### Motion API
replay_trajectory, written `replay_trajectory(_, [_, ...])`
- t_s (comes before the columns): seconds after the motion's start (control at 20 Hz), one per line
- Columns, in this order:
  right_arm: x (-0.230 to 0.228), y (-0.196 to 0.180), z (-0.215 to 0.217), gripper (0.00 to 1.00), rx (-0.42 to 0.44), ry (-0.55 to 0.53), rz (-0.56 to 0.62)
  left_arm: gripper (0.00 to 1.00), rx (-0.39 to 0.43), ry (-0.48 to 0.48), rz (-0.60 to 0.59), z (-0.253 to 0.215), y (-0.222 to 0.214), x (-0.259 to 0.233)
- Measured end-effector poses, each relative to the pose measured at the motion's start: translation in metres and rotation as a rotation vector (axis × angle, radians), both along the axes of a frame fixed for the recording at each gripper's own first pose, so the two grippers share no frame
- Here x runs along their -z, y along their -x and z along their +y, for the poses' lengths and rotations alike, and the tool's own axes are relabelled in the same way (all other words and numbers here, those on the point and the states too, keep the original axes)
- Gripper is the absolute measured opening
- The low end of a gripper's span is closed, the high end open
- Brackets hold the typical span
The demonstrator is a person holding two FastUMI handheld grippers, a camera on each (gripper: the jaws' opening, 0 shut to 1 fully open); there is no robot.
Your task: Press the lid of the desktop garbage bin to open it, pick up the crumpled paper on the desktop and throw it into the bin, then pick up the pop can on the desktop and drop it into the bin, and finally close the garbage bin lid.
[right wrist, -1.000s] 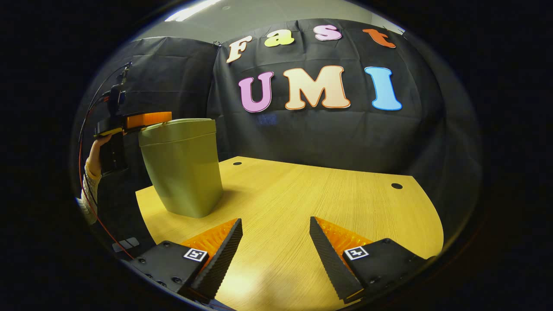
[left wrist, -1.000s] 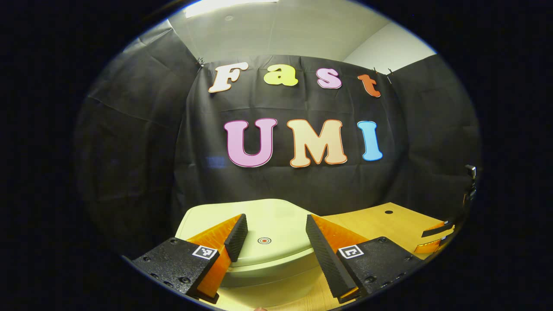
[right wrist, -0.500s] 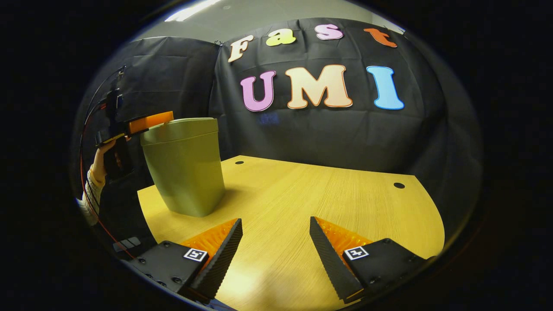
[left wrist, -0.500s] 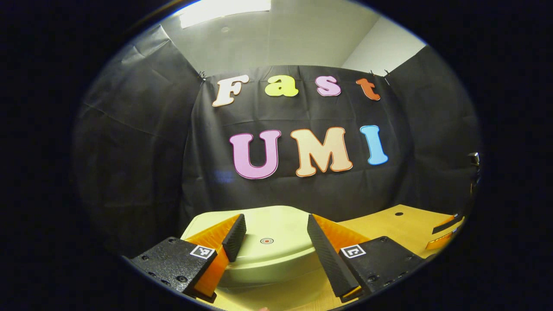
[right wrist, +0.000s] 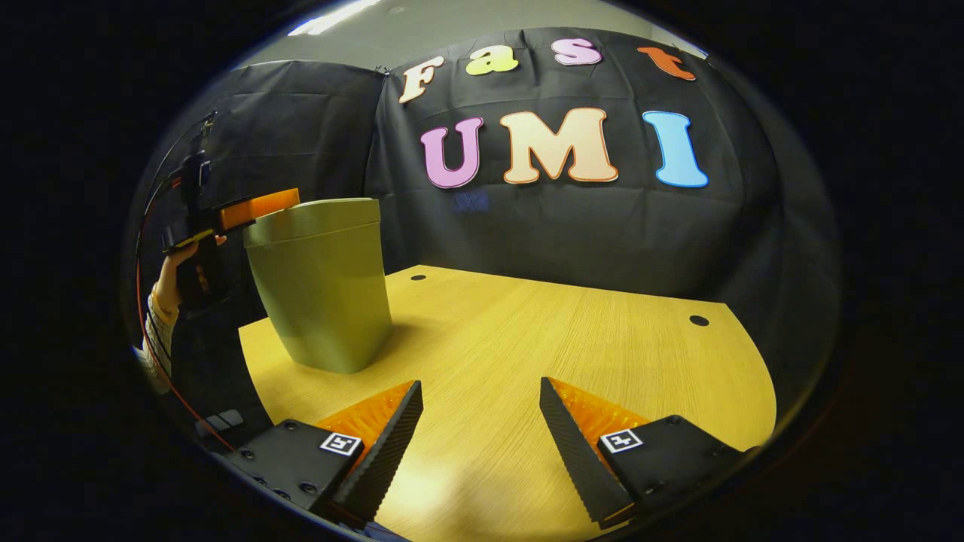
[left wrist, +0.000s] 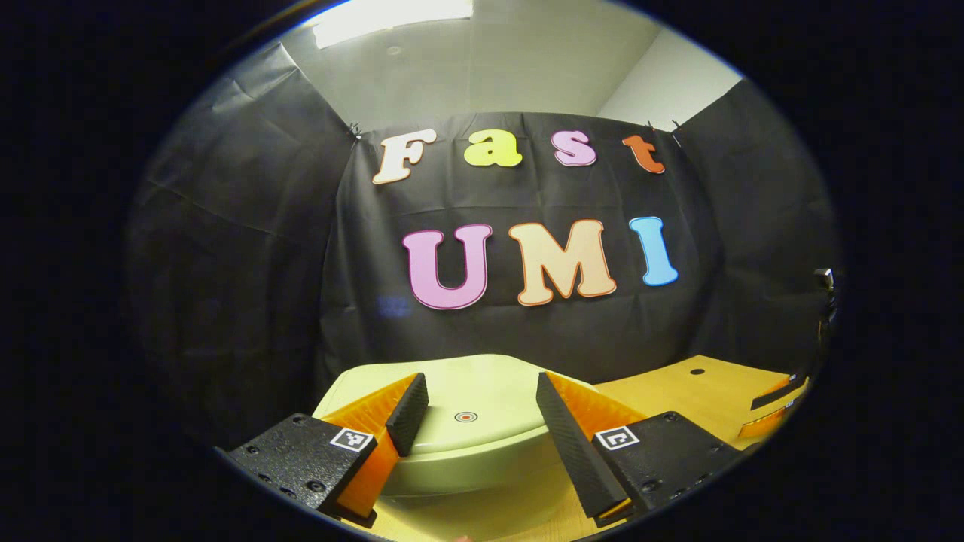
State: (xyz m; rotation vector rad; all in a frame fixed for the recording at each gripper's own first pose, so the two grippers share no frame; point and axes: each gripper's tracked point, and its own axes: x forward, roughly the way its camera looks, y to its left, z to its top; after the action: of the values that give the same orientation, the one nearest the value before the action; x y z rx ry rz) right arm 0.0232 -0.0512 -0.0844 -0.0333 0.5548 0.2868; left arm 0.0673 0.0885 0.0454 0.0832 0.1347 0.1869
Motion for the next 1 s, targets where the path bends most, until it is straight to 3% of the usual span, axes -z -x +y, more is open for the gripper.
replay_trajectory(0.35, [0.005, 0.002, 0.007, 0.99, -0.013, 0.006, 0.006, 0.9, 0.005, -0.001, -0.014, 0.006, -0.003, -0.007])
replay_trajectory(0.5, [0.005, 0.004, 0.009, 0.99, -0.019, 0.01, 0.008, 0.95, 0.02, 0.031, -0.043, -0.003, -0.005, -0.027])
replay_trajectory(0.55, [0.005, 0.004, 0.009, 0.99, -0.019, 0.01, 0.009, 0.91, 0.038, 0.045, -0.059, -0.011, -0.007, -0.04])
replay_trajectory(0.75, [0.004, 0.003, 0.006, 0.99, -0.009, 0.008, 0.005, 0.92, 0.148, 0.036, -0.11, -0.055, -0.013, -0.065])
replay_trajectory(1.0, [0.002, 0.001, 0.005, 0.99, 0.0, 0.017, -0.003, 0.91, 0.345, 0.131, -0.074, -0.137, -0.018, -0.04])
